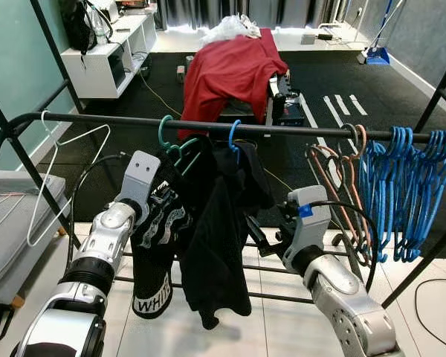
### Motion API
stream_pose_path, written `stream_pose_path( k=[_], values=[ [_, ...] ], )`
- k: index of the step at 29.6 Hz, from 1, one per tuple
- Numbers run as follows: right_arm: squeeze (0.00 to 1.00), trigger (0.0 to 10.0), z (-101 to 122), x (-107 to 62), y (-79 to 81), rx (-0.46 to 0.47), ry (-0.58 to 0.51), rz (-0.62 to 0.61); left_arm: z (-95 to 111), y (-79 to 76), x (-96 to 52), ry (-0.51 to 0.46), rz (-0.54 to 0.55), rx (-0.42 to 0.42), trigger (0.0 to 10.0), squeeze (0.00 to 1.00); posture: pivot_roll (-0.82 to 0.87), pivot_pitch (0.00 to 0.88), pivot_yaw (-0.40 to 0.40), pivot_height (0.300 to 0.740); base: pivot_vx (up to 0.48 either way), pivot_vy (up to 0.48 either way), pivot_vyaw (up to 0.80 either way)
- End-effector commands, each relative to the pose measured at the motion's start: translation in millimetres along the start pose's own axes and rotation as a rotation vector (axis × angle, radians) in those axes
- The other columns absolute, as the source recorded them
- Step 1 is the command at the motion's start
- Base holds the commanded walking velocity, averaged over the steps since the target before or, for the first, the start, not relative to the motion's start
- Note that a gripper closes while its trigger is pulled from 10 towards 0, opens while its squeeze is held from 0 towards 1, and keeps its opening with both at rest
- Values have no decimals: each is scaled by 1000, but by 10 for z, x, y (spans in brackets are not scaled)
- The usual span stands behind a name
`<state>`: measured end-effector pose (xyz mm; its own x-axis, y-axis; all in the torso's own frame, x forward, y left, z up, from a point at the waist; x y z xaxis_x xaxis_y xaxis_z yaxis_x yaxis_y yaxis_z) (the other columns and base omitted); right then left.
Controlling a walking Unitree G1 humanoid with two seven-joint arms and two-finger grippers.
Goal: Hang hanger
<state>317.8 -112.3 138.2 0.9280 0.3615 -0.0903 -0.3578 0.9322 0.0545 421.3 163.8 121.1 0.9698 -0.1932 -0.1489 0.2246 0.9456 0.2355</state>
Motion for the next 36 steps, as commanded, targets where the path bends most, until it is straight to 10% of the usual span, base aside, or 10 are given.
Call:
stream_pose_path(
  k=[1, 17, 24, 32, 33, 34, 35, 36],
  values=[
    [0, 10000, -57, 9, 8, -13, 12, 3, -147, -55, -16, 58, -11, -4, 0, 0, -150, 56, 27, 740, 0, 0, 0],
    [0, 10000, -70, 28, 3, -9, 1, 5, 103, 311, -103, -62, 173, -41, 0, 0, -149, 62, 33, 740, 0, 0, 0],
    [0, 10000, -75, 33, -3, -2, -1, 7, 424, 501, -457, -295, 160, -128, 0, 0, -132, 68, 25, 740, 0, 0, 0],
    [0, 10000, -78, 56, 7, 4, 0, 17, 280, 475, -751, -293, 36, -179, 0, 0, -121, 68, 21, 740, 0, 0, 0],
    [0, 10000, -77, 59, 7, 5, 0, 18, 193, 520, -848, -264, 14, -174, 6980, 0, -120, 68, 19, 740, 0, 0, 0],
    [0, 10000, -77, 59, 7, 5, 0, 18, 193, 520, -848, -264, 14, -174, 6980, 0, -120, 68, 19, 740, 0, 0, 0],
    [0, 10000, -76, 61, 3, 6, -1, 18, 141, 572, -903, -240, 5, -176, 10000, 0, -116, 69, 16, 740, 0, 0, 0],
    [0, 10000, -76, 61, 3, 6, -1, 18, 141, 572, -903, -240, 5, -176, 10000, 0, -116, 69, 16, 740, 0, 0, 0]
  ],
)
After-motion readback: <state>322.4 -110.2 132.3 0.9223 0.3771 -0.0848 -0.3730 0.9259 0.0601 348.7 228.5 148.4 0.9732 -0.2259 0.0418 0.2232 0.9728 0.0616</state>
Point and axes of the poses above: a point about 5 cm out from each wrist's last joint towards the gripper, its own x axis pointing out of the wrist towards the gripper, its own z axis along the axis of the wrist's last joint, y = z × x, the point moved 5 cm from there along x, pointing out of the wrist towards the gripper, and after that the axes turned 1 degree about -x, right-handed, at the moved point
